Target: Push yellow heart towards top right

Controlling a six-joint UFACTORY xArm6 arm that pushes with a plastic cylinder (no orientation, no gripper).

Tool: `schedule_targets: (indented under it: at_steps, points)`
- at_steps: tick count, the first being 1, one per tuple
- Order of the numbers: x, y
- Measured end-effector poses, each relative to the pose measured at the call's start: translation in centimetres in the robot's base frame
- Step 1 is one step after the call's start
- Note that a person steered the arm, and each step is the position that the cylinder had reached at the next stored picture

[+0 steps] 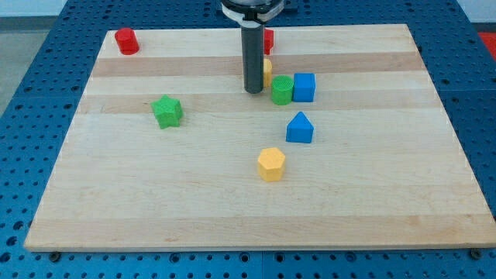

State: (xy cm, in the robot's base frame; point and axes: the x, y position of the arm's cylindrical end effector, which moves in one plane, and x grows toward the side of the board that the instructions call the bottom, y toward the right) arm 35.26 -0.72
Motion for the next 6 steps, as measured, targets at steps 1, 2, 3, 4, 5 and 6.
schedule_targets:
  at_steps: [1, 2, 3, 4, 5, 6]
  points:
    - [-0.1, -2.1]
    - [-0.2, -3.1]
    - [-1.7, -1.6]
    - [-2.8, -0.9]
    - [-2.9, -0.9]
    - [-2.9, -0.5]
